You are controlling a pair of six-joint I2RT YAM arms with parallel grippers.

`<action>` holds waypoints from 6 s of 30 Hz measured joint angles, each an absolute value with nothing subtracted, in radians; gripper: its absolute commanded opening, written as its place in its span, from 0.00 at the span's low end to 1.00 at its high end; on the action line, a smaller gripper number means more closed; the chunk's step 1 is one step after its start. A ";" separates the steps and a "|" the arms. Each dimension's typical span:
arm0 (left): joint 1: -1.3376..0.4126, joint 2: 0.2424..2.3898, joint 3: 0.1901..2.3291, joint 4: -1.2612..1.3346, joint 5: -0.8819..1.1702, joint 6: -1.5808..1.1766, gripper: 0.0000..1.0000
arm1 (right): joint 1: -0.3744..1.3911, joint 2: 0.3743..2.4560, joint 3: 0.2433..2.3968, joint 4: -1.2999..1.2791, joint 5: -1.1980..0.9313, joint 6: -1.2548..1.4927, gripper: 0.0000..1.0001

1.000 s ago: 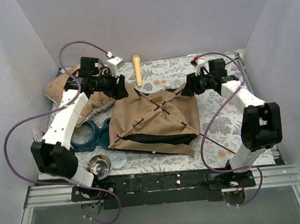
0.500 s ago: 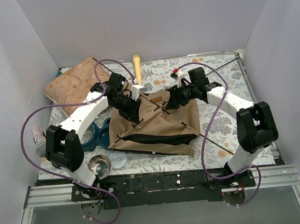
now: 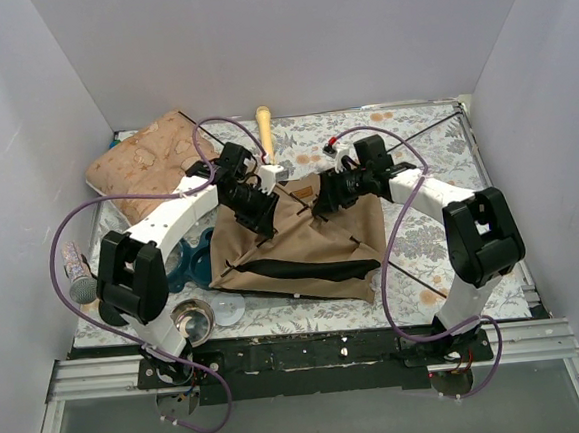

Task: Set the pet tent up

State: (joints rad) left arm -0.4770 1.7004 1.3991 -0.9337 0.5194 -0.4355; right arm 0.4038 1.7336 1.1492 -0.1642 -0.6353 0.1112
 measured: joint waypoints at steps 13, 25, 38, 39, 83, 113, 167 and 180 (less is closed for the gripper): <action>-0.503 1.734 1.350 -0.910 0.484 -0.437 0.04 | 0.421 1.795 1.149 -0.123 -0.635 0.158 0.58; -0.503 1.710 1.250 -0.880 0.480 -0.446 0.00 | 0.419 1.839 1.149 -0.160 -0.635 0.075 0.45; -0.504 1.586 1.173 -0.889 0.478 -0.440 0.00 | 0.376 1.839 1.150 -0.193 -0.619 0.004 0.01; -0.504 1.579 1.171 -0.891 0.478 -0.439 0.00 | 0.371 1.839 1.152 -0.196 -0.625 0.004 0.01; -0.506 1.582 1.213 -0.987 0.500 -0.424 0.00 | -0.024 2.067 1.387 -0.215 -0.758 0.147 0.22; -0.510 1.210 1.048 -0.350 0.528 -0.305 0.17 | -0.150 1.686 2.135 0.110 -1.048 0.747 0.01; -0.523 1.689 2.462 0.213 0.880 -1.329 0.92 | 0.463 1.190 1.646 -0.351 -0.516 -0.227 0.01; -0.606 1.693 2.471 0.405 0.788 -1.396 0.53 | 0.569 1.219 1.639 -0.419 -0.428 -0.285 0.01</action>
